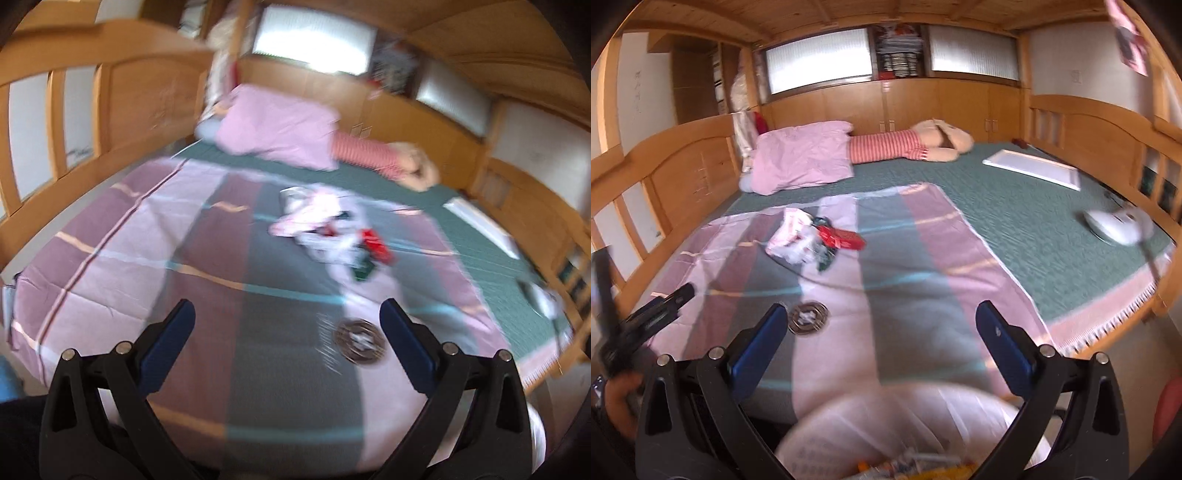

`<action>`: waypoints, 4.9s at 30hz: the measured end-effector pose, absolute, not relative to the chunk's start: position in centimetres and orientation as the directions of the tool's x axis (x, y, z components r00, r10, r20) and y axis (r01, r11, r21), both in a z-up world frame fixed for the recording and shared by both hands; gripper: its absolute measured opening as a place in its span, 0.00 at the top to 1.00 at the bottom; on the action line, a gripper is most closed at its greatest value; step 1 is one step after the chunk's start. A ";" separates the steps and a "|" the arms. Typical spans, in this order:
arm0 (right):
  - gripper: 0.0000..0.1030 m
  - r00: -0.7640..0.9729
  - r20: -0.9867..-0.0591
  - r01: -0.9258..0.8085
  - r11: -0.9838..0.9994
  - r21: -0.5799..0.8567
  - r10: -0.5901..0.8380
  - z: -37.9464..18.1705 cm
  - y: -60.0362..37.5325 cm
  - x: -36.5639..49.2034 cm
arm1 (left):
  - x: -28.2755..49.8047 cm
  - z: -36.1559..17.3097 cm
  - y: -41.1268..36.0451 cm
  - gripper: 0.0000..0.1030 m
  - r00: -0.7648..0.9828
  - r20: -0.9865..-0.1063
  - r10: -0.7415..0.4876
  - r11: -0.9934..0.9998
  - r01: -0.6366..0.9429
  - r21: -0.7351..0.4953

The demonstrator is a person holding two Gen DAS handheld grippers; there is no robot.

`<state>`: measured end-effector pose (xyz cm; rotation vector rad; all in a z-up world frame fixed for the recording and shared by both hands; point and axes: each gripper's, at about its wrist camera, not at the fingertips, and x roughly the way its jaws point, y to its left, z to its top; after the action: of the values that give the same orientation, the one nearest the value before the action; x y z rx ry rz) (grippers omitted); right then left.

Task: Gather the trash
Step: 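Move both tools toward the white plastic bags and red box, then grasp the white plastic bag with the left tool while the right tool grasps the red box, then carry the white bag and red box over the wastebasket and open both tools, then move both tools back over the bed toward the remaining trash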

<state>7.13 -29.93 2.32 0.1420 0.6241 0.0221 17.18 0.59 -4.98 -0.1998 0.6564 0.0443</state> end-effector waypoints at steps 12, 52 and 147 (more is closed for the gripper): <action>0.03 0.630 -0.747 -0.092 0.976 0.200 0.212 -3.0 -19.7 30.8 | 25.4 -12.2 4.8 0.04 0.556 -0.828 -0.072 0.972 -0.146 -0.183; 0.30 0.492 -0.870 -0.034 0.999 -0.033 -0.012 -13.3 -17.8 42.9 | 26.3 -13.2 6.0 0.04 0.549 -0.789 -0.277 0.879 -0.187 -0.438; 0.20 0.503 -0.787 0.011 0.909 0.417 0.356 -11.5 -11.3 47.2 | 22.9 -12.5 12.2 0.04 0.525 -0.838 0.146 0.827 -0.529 -0.187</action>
<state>47.16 -11.26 -11.51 0.3962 1.0288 0.2151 22.87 12.19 -12.49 -0.4546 0.9372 0.4210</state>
